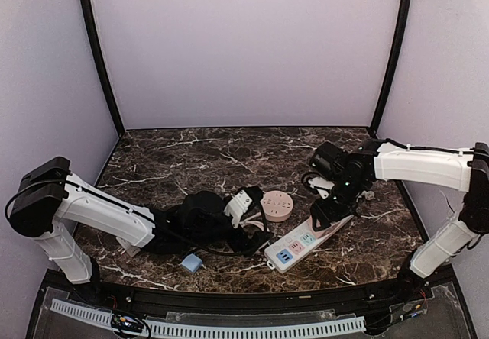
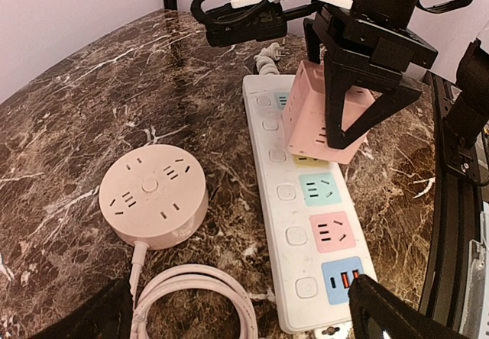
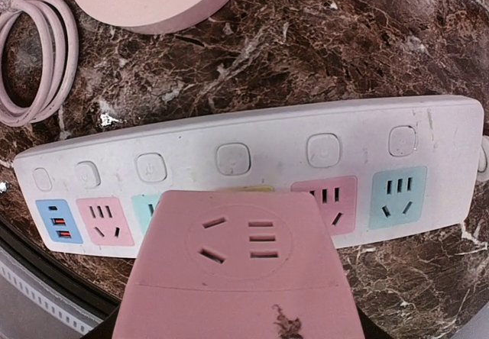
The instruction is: Insert the plug
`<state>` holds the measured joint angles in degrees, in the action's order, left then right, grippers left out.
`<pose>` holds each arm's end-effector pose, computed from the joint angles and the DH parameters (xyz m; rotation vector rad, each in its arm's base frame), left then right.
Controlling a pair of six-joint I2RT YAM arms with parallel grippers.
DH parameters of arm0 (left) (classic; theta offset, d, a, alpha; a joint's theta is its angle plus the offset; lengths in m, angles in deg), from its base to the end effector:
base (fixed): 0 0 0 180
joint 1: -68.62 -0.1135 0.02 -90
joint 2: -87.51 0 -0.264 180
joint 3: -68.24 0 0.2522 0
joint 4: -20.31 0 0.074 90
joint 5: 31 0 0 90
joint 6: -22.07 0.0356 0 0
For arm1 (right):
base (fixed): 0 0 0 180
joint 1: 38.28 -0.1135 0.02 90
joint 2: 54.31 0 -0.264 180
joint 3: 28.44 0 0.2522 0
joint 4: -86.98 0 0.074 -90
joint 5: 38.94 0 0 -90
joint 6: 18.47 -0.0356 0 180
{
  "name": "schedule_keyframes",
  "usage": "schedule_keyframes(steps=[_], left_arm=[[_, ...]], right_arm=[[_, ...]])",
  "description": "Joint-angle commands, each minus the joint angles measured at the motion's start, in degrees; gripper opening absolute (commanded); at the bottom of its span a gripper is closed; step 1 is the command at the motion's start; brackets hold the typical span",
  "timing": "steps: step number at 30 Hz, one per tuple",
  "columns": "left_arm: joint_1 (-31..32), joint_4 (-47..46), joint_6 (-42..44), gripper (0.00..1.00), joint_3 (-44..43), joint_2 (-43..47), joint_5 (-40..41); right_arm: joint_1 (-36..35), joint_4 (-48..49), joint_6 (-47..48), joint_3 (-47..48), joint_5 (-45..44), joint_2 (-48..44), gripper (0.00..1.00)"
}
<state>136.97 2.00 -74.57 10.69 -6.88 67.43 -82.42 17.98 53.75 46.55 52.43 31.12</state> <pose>0.1324 -0.3193 0.1908 0.9156 1.7351 -0.7434 0.1911 0.1866 0.2232 -0.6852 2.9114 0.1729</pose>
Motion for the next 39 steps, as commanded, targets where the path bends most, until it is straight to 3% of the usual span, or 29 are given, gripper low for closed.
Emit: schedule_keyframes(steps=[1,28,39], left_arm=[[-0.4,-0.6,-0.9,0.99,1.2,1.5,0.8],[-0.4,-1.3,-1.1,0.99,1.2,0.7,0.4],[-0.4,-1.4,-1.1,0.99,1.1,0.3,0.4]], right_arm=[[-0.2,1.2,0.3,1.5,-0.6,0.7,0.00],[-2.6,-0.3,-1.9,0.9,0.1,-0.3,0.00],[-2.7,-2.2,-3.2,0.4,-5.3,-0.4,0.00]])
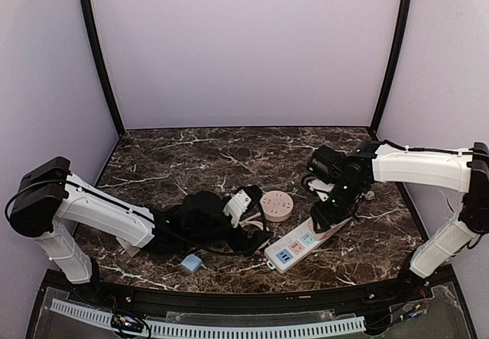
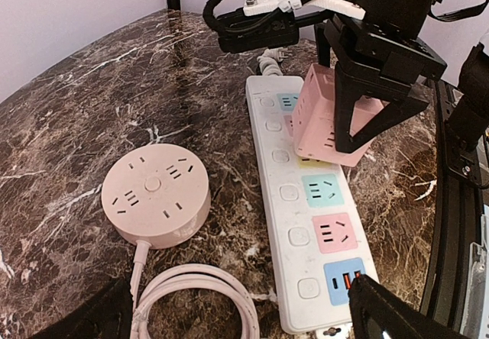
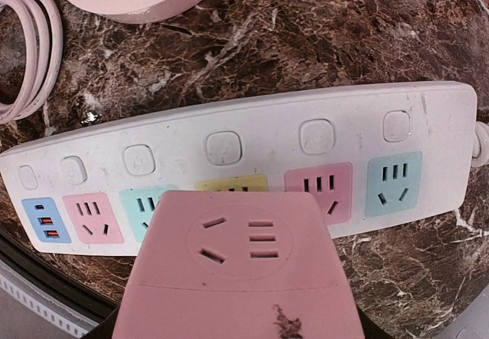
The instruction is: Insert the plug
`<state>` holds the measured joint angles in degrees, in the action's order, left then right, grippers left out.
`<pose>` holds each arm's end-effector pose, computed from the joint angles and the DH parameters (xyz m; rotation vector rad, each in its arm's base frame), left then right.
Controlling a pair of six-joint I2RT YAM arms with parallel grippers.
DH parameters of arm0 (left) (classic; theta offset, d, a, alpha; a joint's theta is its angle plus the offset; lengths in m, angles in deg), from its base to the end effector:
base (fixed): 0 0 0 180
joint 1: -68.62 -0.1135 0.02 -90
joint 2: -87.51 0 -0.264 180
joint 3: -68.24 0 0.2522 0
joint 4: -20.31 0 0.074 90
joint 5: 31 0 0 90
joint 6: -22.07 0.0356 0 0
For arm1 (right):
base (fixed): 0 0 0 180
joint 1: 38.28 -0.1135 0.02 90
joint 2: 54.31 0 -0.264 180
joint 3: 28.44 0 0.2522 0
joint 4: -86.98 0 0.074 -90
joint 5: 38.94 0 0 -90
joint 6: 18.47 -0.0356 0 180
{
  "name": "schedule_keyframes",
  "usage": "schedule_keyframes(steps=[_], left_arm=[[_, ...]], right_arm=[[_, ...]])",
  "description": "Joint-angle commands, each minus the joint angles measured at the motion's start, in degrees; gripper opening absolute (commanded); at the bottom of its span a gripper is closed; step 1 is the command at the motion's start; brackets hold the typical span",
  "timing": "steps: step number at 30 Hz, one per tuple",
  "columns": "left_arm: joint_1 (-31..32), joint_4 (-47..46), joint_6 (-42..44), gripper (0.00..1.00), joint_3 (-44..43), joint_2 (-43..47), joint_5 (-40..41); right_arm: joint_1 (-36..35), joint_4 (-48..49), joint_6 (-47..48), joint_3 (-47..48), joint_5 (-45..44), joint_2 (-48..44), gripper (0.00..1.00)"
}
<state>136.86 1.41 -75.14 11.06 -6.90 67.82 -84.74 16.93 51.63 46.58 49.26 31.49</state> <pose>0.1329 -0.3182 0.1898 0.8989 1.7395 -0.7446 0.1840 0.1920 0.2214 -0.6830 2.9100 0.0919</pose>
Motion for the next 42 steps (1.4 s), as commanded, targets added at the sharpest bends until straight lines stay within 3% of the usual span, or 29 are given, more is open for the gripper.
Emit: schedule_keyframes(steps=[1,19,42], left_arm=[[-0.3,-0.8,-0.6,0.99,0.7,0.3,-0.1],[-0.3,-0.8,-0.6,0.99,0.6,0.0,-0.2],[-0.3,-0.8,-0.8,0.99,0.5,-0.1,-0.8]], right_arm=[[-0.4,-1.1,-1.0,0.3,-1.9,-0.8,0.00],[-1.4,0.7,0.2,2.5,0.3,3.1,0.00],[-1.5,-2.2,-2.2,-0.1,-2.4,0.6,0.00]])
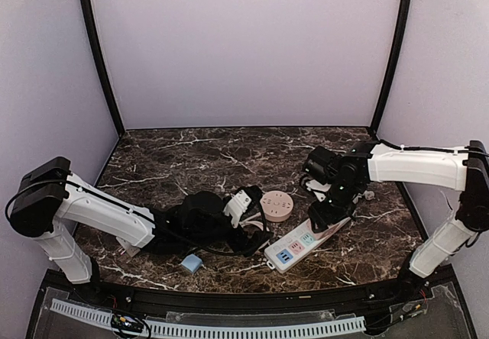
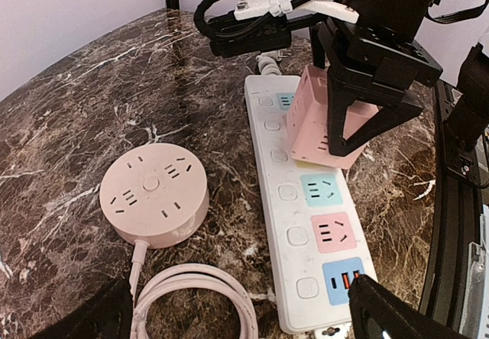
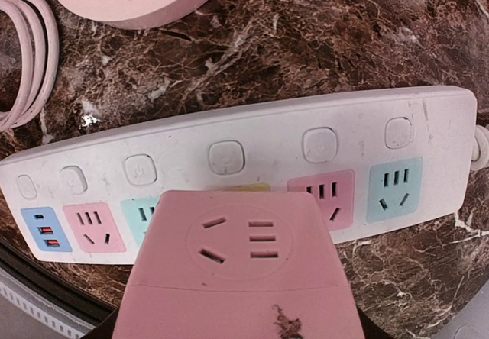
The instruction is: Insert the plug
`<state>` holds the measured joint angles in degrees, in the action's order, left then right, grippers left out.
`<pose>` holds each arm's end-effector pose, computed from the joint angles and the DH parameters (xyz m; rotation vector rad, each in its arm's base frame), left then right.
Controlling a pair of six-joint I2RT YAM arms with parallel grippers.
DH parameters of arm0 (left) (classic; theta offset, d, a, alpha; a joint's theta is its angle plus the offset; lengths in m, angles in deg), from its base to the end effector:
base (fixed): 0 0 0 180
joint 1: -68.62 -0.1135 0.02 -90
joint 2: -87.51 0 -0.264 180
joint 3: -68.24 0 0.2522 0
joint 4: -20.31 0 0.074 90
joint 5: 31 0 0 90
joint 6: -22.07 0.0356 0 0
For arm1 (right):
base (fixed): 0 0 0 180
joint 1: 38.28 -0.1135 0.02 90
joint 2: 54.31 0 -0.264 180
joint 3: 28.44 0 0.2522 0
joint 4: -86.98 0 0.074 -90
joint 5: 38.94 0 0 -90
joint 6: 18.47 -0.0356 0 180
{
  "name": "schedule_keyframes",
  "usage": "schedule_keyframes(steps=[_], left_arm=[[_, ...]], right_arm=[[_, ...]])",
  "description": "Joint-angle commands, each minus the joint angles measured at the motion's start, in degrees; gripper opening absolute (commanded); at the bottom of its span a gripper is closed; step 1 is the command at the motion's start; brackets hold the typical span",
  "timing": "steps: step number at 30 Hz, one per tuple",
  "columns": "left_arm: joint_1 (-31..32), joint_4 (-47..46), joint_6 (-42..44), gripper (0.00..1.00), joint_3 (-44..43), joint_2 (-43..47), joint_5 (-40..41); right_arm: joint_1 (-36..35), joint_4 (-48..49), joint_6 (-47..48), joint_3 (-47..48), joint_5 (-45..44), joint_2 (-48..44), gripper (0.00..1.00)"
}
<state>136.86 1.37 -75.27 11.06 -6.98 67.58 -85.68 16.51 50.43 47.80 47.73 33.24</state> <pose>0.1328 -0.3184 0.1894 0.9005 1.7408 -0.7494 0.1854 0.1986 0.2194 -0.6741 2.9130 0.0491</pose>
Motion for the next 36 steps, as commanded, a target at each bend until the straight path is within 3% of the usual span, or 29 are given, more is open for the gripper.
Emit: schedule_keyframes(steps=[1,36], left_arm=[[-0.3,-0.8,-0.6,0.99,0.5,-0.1,-0.6],[-0.3,-1.3,0.2,0.99,0.4,-0.8,-1.0]], right_arm=[[-0.6,-1.8,-1.0,-1.4,-0.9,-1.2,0.00],[-2.1,0.6,4.1,0.9,-2.4,8.9,0.00]])
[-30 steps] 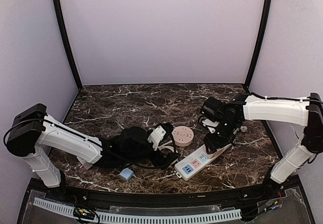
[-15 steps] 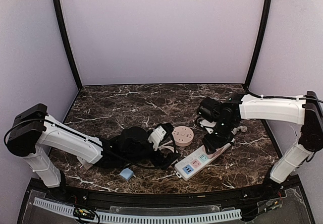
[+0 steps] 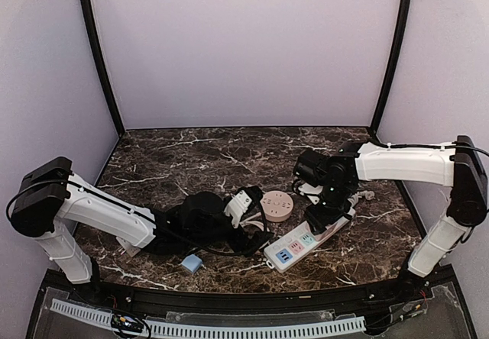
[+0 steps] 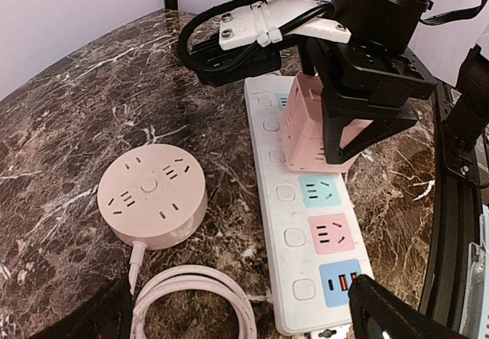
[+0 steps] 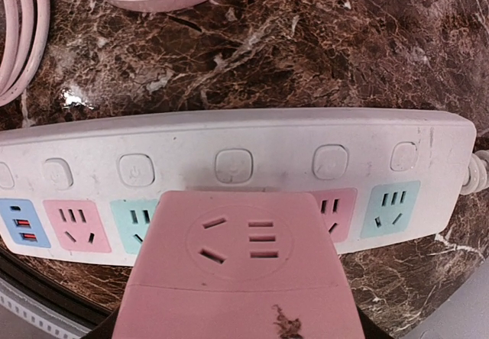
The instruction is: Insert the plug
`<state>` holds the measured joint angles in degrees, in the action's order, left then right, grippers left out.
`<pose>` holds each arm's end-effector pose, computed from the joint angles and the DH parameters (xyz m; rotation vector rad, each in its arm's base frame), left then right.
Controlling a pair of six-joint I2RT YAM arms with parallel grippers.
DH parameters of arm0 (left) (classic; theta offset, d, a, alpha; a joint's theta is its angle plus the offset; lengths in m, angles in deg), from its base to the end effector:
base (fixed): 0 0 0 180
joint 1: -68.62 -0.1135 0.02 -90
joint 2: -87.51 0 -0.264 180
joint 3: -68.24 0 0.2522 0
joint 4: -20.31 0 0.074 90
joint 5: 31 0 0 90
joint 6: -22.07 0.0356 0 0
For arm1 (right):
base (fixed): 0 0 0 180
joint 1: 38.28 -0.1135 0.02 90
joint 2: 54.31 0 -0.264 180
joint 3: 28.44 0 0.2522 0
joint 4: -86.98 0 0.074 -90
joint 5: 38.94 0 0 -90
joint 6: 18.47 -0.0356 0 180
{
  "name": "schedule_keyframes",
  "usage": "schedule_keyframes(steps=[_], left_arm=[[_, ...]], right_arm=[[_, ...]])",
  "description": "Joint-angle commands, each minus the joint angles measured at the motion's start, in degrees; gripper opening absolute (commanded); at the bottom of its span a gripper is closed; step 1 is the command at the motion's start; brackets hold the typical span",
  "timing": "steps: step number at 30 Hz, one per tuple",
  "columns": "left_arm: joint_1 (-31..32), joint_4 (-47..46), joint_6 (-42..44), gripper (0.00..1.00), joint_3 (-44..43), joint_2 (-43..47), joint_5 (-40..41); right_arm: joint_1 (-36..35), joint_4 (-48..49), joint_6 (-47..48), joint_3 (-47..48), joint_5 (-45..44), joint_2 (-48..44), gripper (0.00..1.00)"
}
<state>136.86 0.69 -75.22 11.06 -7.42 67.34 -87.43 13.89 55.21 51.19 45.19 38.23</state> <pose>0.1330 -0.3193 0.1881 0.9020 1.7364 -0.7547 0.1893 0.2133 0.2117 -0.8501 2.9048 -0.0734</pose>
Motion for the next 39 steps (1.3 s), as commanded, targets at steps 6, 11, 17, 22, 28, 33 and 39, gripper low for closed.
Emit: schedule_keyframes(steps=[6,11,17,22,28,33,39], left_arm=[[-0.3,-0.6,0.2,0.99,0.4,-0.4,-0.9],[-0.3,-0.6,0.1,0.99,0.4,-0.3,-1.3],[-0.3,-0.5,0.0,0.99,0.4,-0.3,-1.5],[-0.3,-0.5,0.0,0.99,0.4,-0.3,-1.8],[-0.3,-0.5,0.1,0.99,0.4,-0.2,-1.9],[-0.3,-0.5,-0.2,0.99,0.4,-0.2,-2.2],[-0.3,-0.6,-0.3,0.99,0.4,-0.2,-2.4]], right_arm=[[-0.3,3.7,-1.7,-3.0,-0.2,4.7,0.00],[-0.3,4.7,-3.0,-3.7,-0.6,5.9,0.00],[-0.4,5.6,-4.6,-4.7,-1.6,9.4,0.00],[-0.3,7.3,-5.0,-5.3,-0.1,11.6,0.00],[-0.3,9.2,-1.2,-6.2,0.8,13.0,0.00],[3.6,10.8,-6.3,-7.4,2.8,10.7,0.00],[3.5,10.4,-5.5,-7.7,4.1,9.0,0.00]])
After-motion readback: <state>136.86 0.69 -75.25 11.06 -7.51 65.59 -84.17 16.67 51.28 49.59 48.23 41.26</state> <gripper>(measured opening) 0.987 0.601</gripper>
